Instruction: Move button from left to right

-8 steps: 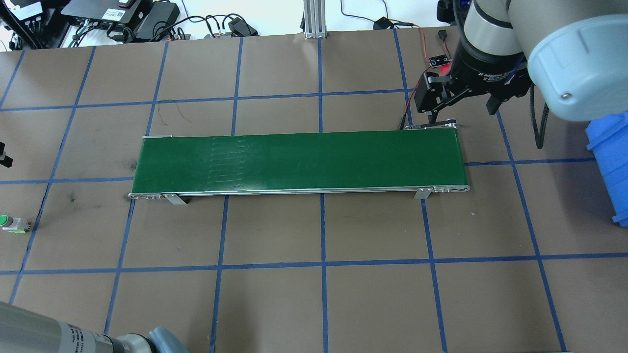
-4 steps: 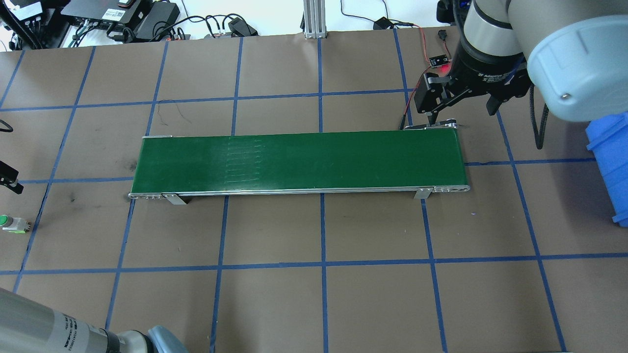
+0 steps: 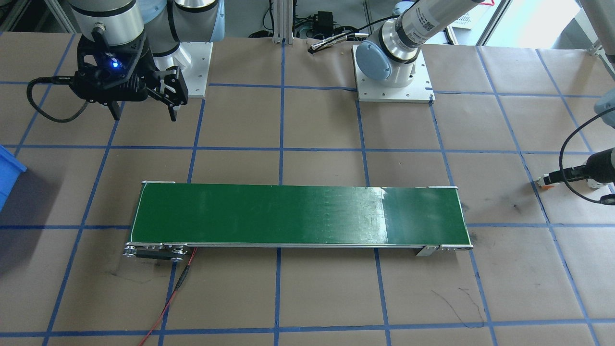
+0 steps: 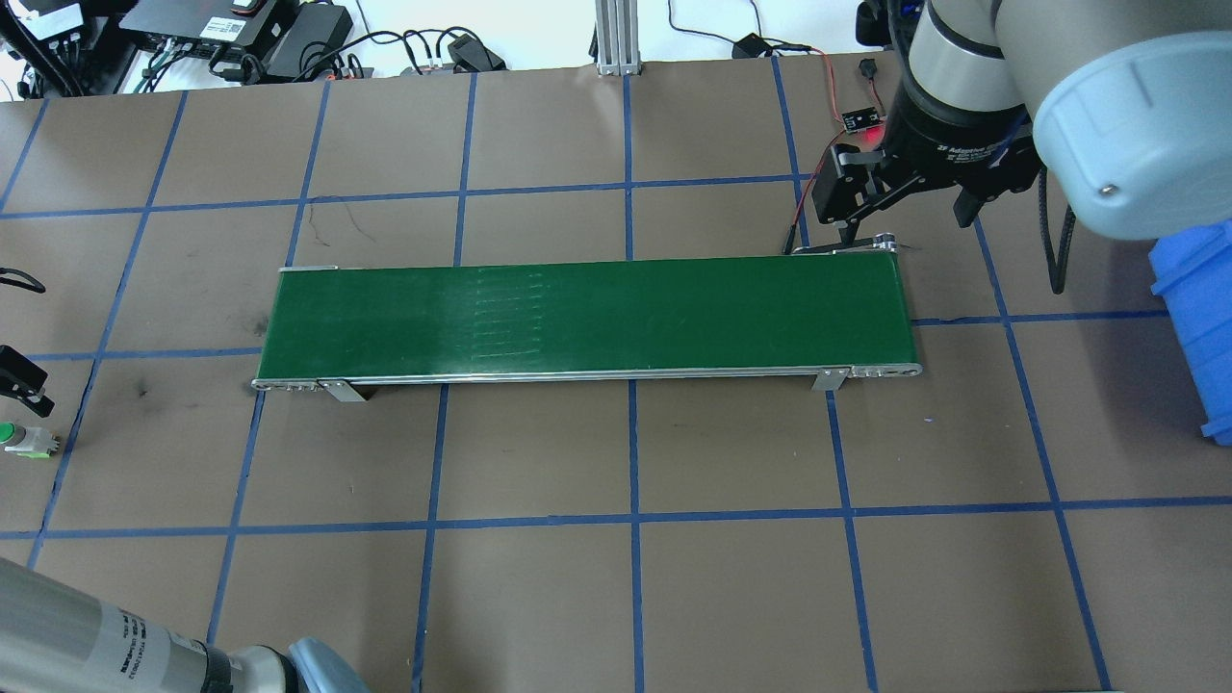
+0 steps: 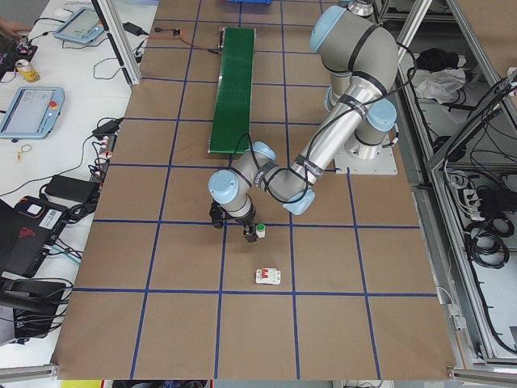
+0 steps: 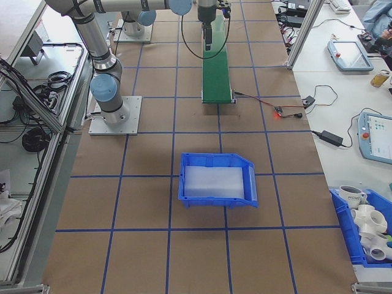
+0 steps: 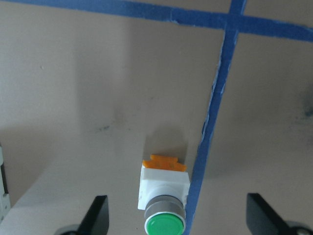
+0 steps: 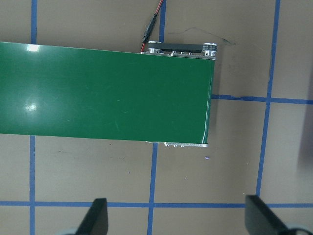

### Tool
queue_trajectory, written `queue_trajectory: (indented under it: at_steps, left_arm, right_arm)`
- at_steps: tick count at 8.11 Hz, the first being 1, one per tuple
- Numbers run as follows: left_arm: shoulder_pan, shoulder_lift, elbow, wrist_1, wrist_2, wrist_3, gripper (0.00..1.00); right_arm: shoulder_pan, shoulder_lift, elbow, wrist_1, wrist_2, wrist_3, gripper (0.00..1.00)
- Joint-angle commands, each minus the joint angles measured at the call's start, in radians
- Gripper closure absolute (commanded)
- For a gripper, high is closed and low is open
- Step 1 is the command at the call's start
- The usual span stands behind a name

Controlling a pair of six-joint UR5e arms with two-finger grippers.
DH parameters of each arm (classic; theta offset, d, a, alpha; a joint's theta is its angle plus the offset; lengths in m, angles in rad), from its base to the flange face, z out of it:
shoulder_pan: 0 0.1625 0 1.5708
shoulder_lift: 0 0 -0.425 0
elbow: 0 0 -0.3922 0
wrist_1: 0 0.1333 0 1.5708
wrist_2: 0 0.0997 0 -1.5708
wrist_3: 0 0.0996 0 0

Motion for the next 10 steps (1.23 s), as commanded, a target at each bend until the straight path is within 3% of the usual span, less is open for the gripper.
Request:
queue_trajectory:
  at_steps: [1,3,6,7,8,9,10]
  left_arm:
    - [0.008,-0.004,-0.058,0.053,0.031,0.033,0.00]
    - [0.010,-0.029,-0.077,0.153,0.067,0.131,0.00]
    - [0.015,-0.035,-0.078,0.162,0.057,0.132,0.01]
    - [0.015,-0.035,-0.080,0.162,0.055,0.139,0.24]
    - [0.015,-0.032,-0.080,0.162,0.057,0.139,0.77]
    - [0.015,-0.027,-0.080,0.159,0.051,0.139,0.98]
    - [0.015,-0.023,-0.080,0.152,0.051,0.141,1.00]
  right_arm:
    - [-0.001,0.000,0.000,0.000,0.001,0.004,0.00]
    - [0.001,0.000,0.000,0.000,0.002,0.007,0.00]
    - [0.001,0.000,0.000,0.000,0.002,0.007,0.00]
    - [0.001,0.000,0.000,0.000,0.002,0.007,0.00]
    - [0.001,0.000,0.000,0.000,0.002,0.007,0.00]
    - [0.001,0.002,0.000,0.000,0.002,0.008,0.00]
    - [0.001,0.002,0.000,0.000,0.002,0.008,0.00]
